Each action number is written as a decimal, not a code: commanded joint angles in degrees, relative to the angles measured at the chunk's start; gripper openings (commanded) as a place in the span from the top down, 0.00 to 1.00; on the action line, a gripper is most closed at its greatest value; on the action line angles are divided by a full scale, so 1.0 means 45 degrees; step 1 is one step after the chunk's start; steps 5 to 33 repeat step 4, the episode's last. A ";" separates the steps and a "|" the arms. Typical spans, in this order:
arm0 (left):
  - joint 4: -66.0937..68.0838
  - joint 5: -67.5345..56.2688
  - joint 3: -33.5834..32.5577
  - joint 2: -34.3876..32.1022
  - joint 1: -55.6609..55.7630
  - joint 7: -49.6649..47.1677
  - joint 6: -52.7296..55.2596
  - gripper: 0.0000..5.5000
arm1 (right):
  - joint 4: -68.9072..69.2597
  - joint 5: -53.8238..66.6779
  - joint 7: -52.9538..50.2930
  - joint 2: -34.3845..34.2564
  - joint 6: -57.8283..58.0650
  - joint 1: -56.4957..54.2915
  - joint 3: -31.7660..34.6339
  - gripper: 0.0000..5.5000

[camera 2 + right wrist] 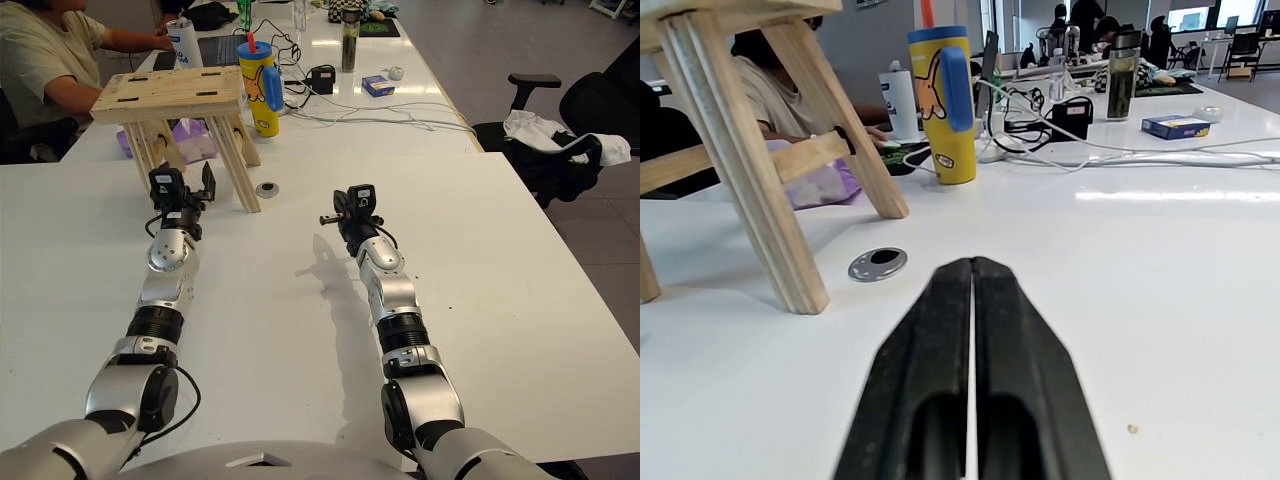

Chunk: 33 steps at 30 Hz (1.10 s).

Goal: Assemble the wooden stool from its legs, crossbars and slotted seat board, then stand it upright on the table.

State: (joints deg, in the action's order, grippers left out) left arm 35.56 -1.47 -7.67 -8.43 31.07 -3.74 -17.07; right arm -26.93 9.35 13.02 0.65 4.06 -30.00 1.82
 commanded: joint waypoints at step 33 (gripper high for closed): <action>-0.0549 -0.0234 0.0034 0.0140 0.0005 0.0361 0.0367 0.29 | 0.0028 -0.0120 -0.0077 -0.0158 -0.0130 -0.0159 -0.0084 1.00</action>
